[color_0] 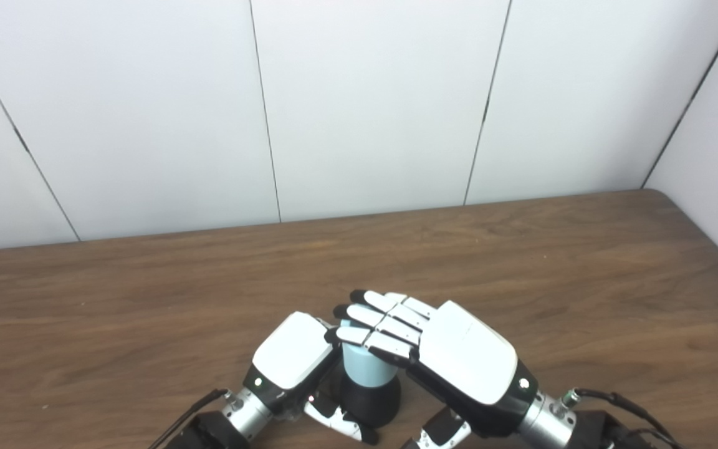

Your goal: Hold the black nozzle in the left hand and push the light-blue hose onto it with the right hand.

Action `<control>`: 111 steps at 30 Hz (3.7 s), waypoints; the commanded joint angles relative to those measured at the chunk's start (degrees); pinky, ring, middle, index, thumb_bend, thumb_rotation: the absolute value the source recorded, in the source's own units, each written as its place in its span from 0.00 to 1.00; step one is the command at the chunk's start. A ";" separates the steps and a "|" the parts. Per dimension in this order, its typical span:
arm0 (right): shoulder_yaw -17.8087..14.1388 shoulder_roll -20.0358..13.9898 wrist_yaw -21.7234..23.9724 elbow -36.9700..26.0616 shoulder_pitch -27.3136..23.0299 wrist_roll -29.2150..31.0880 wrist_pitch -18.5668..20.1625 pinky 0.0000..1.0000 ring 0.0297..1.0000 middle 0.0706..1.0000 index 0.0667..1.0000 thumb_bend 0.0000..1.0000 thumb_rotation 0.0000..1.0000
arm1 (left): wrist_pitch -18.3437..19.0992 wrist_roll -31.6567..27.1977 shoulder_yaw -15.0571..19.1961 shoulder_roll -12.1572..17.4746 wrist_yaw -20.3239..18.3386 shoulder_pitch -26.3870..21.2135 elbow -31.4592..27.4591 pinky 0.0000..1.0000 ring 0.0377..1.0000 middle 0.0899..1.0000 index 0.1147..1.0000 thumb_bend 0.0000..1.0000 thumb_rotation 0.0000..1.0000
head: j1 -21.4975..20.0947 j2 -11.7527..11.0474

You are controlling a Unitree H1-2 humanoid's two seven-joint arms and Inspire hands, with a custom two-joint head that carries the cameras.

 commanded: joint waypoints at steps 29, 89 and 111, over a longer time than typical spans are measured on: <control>3.07 -2.52 -1.91 4.99 3.17 -7.38 -1.88 0.86 0.95 0.93 0.86 0.75 0.81 | 0.85 -0.44 -0.54 0.02 -2.94 3.16 2.26 0.12 0.14 0.42 0.41 0.53 0.00 | 0.10 0.09; -6.91 10.74 -17.16 10.33 1.23 13.56 0.08 1.00 1.00 1.00 1.00 0.90 0.84 | 0.51 -0.78 -0.34 -0.54 -3.27 2.99 3.77 0.13 0.15 0.42 0.41 0.52 0.00 | 0.19 -1.05; -18.83 16.59 -22.90 23.04 7.15 57.30 -0.87 0.67 0.75 0.75 0.73 0.33 0.50 | 1.15 -1.09 0.52 0.37 -3.95 3.07 4.10 0.13 0.15 0.42 0.41 0.52 0.00 | 0.50 -0.91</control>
